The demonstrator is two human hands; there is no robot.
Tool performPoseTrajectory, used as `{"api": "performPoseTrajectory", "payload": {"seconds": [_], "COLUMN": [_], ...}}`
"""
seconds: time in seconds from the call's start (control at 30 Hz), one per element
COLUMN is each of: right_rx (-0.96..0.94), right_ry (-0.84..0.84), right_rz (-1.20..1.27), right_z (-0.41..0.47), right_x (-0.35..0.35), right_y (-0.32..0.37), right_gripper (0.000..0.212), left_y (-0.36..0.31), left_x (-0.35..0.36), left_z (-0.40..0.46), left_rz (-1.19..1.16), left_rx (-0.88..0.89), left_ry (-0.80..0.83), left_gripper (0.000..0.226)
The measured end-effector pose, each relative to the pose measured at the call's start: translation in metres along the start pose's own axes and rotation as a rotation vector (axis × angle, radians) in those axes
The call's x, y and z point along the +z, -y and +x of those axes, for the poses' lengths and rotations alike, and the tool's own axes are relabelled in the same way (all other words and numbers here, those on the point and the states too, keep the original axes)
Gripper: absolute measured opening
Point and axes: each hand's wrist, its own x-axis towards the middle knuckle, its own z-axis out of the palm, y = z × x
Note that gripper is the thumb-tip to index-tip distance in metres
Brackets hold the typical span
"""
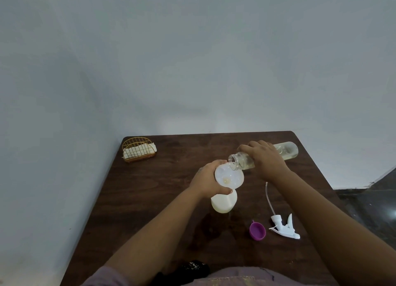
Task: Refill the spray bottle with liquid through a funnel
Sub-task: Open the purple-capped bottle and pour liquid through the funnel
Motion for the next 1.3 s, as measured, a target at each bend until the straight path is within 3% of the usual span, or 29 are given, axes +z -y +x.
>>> {"api": "performPoseTrajectory", "payload": {"seconds": [1.3], "right_rx": [-0.014], "right_ry": [0.008], "right_rz": [-0.011], "right_z": [0.0014], "right_x": [-0.0041], "right_y": [0.0028], "right_gripper": [0.044], "left_y": [-0.0008], "left_x": [0.0003], "left_z": [0.0005], "left_rz": [-0.001], "left_rx": [-0.004], "left_ry": [-0.002], "left_gripper": [0.085]}}
